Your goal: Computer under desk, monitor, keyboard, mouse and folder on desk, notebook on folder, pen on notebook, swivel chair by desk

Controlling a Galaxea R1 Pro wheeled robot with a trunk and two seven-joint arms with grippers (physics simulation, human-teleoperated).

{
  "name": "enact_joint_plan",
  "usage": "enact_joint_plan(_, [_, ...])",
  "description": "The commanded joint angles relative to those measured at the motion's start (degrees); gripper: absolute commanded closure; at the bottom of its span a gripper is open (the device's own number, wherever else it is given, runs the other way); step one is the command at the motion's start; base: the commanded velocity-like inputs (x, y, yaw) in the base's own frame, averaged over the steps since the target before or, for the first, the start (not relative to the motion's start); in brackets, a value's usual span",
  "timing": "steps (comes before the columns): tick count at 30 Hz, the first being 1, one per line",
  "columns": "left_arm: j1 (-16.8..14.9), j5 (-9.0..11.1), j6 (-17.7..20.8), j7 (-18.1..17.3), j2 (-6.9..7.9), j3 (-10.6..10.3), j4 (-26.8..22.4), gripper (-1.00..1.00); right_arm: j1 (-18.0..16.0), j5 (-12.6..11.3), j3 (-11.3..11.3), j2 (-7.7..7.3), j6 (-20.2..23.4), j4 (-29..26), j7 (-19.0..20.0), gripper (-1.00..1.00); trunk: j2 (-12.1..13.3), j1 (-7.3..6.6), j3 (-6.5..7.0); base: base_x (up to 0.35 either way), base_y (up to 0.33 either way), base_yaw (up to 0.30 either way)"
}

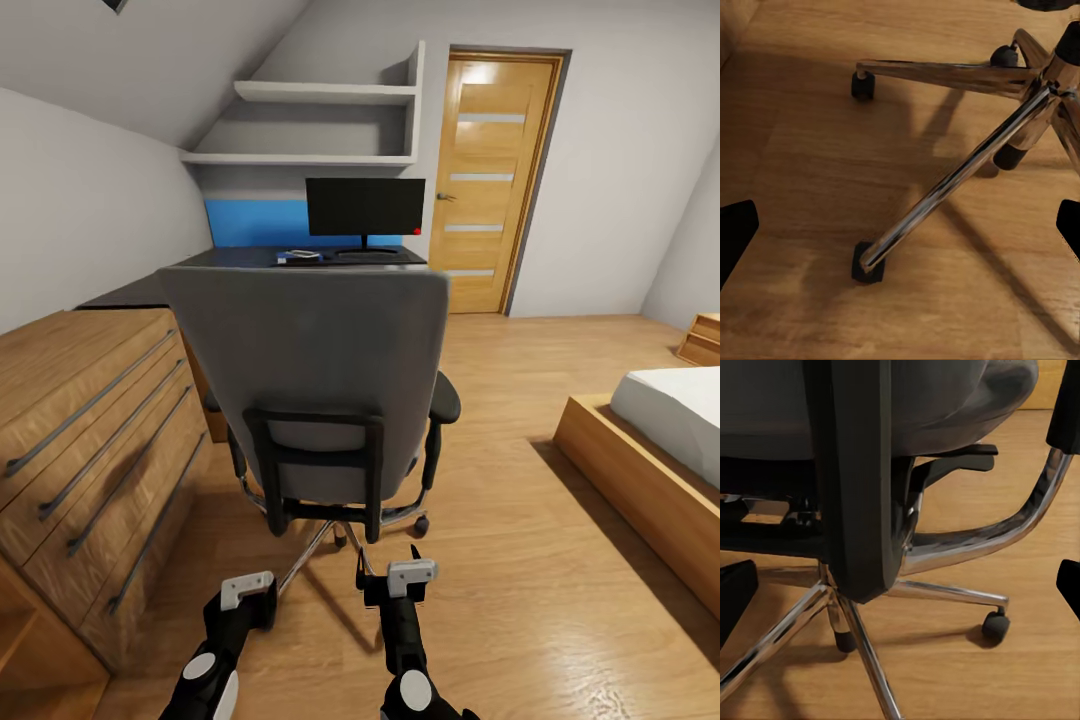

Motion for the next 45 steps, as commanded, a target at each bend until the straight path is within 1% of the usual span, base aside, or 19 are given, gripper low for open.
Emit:
enact_joint_plan(1, [0.0,-0.2,0.1,0.1,-0.03,0.1,0.0,-1.00,-0.1,-0.3,0.2,0.00,-0.3,0.1,-0.2,-1.00,0.0,0.02,-0.05,0.275,0.000,0.000])
enact_joint_plan(5, [0.0,-0.2,0.1,0.0,-0.01,0.0,0.0,-1.00,-0.1,-0.4,0.2,0.00,-0.3,0.4,-0.2,-1.00,0.0,0.02,-0.05,0.193,0.000,0.000])
enact_joint_plan(11, [0.0,-0.2,0.0,0.0,0.00,0.0,0.0,-1.00,-0.1,-0.4,0.2,0.00,-0.4,1.5,-0.2,-1.00,0.0,0.02,-0.05,0.057,0.000,0.000])
enact_joint_plan(24, [0.0,-0.2,-2.2,0.2,-0.12,-0.4,0.0,-1.00,-0.1,-0.4,0.8,0.00,-0.4,3.2,0.2,-1.00,0.0,0.02,-0.05,0.007,0.000,0.000])
enact_joint_plan(33, [0.0,-0.2,-2.4,0.4,-0.21,-0.5,-0.1,-1.00,-0.1,-0.4,1.9,0.00,-0.7,4.1,0.2,-1.00,0.0,0.02,-0.05,0.000,0.000,0.000])
enact_joint_plan(45, [0.0,-0.2,-2.9,0.3,-0.26,-0.3,-1.3,-1.00,-0.1,-0.4,2.2,0.00,-1.2,4.2,0.1,-1.00,0.0,0.02,-0.05,0.000,0.000,0.000])
